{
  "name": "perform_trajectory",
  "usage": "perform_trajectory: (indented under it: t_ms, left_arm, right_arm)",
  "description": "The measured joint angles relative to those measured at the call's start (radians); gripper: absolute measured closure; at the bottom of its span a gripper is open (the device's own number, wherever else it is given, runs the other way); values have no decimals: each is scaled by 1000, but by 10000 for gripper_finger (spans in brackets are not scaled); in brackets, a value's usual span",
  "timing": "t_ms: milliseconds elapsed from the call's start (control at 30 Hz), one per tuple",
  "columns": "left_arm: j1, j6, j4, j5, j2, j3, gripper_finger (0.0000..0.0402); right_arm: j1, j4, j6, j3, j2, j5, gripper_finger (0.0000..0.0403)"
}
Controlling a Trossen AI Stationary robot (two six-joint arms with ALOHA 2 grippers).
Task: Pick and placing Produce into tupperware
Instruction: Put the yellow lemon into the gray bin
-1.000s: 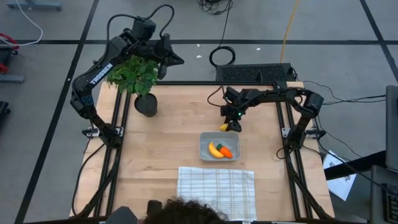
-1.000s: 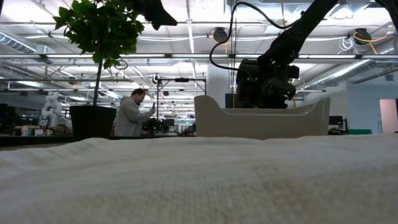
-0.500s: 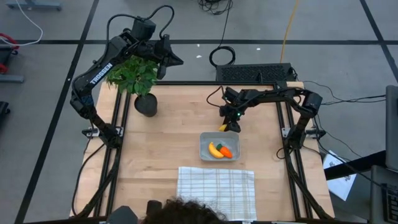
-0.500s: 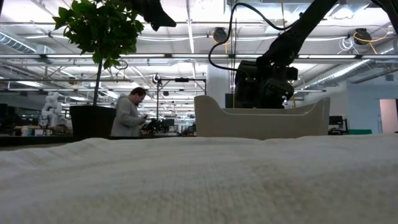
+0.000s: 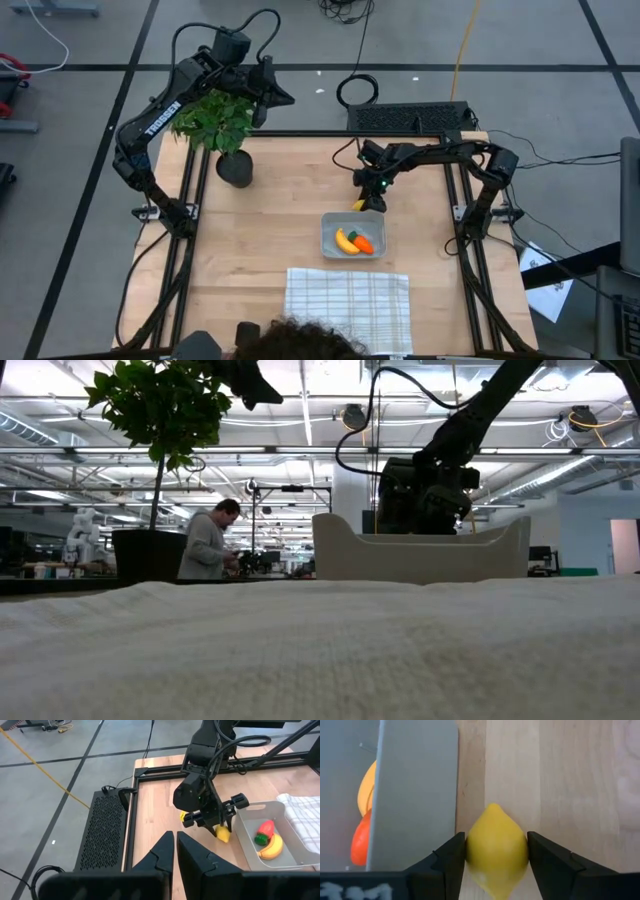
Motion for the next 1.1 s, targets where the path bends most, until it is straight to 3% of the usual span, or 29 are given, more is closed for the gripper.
perform_trajectory:
  t_ms: [267,600,800,1100]
  left_arm:
    - [0,-5,1,-7,0,0,376]
    - [29,-8,-6,-19,0,0,376]
    - [48,-26,6,-21,0,0,376]
    - [41,-121,43,-25,0,-5,376]
  right_arm:
    - [-26,-56,-3,77,0,25,219]
    - [-59,-117,22,269,-15,27,216]
    - [-59,-115,31,347,-95,-17,215]
    - [-58,-44,104,355,-250,-54,215]
